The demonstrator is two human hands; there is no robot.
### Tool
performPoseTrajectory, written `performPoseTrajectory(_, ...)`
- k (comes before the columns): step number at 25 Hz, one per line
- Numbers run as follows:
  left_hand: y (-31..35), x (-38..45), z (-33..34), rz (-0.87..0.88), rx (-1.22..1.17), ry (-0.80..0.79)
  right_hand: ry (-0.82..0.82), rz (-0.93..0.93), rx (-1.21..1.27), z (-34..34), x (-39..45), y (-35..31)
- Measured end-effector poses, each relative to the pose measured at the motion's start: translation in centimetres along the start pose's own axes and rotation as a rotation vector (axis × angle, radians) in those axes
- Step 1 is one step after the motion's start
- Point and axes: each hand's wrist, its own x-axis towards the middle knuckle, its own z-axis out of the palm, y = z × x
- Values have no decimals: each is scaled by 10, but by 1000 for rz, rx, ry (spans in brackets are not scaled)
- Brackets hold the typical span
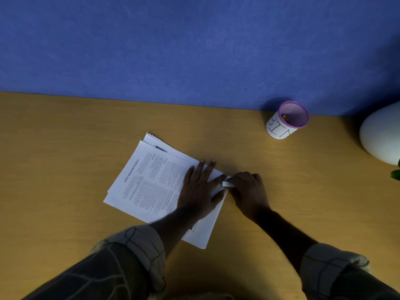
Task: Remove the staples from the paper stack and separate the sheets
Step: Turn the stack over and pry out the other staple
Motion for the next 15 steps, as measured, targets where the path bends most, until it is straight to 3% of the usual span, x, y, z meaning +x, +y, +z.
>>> performPoseTrajectory(10,-1,1,1,2,10,9,10,-59,-19,-3,-7,1)
performPoseTrajectory(15,-2,0,3,-6,11,7,29,12,13,-7,-9,13)
